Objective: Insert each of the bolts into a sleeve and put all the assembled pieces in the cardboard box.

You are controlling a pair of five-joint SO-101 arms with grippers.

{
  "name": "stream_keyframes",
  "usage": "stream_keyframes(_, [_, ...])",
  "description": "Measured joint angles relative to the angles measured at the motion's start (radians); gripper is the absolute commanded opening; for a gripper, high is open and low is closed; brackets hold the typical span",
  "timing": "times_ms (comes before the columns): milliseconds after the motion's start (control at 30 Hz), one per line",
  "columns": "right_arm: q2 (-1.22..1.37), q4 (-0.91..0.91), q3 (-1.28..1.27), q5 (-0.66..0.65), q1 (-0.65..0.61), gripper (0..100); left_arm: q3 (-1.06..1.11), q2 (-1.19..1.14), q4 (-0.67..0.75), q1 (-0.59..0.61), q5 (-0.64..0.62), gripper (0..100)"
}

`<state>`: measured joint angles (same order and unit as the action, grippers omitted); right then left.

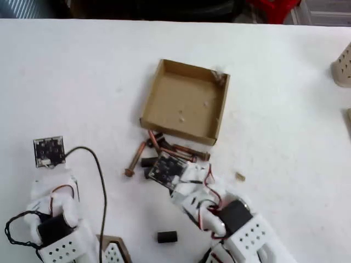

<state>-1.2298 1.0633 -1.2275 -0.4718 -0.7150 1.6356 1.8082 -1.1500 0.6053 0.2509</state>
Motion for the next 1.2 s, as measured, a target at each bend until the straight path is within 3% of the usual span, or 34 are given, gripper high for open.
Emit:
stream_keyframes(133, [0.224,0.163,0.198,-0.002,-0.089,2.6,0.000,0.000,0.000,0.000,0.000,5])
stream_keyframes(267, [0.327,0.316,0.302,-0.026,-0.245,10.8,0.000,0.000,0.000,0.000,0.000,5])
stream_keyframes(500, [0.427,0.353,0.295,-0.106,-0.451,13.0,0.011,-0.002,0.008,0.000,0.000,13])
stream_keyframes(700, [0.525,0.341,0.216,-0.184,-0.620,13.3,0.011,-0.002,0.011,0.000,0.002,13])
stream_keyframes(1200, [0.577,0.103,0.109,-0.084,-0.667,13.1,0.011,0.014,0.011,-0.002,0.003,13])
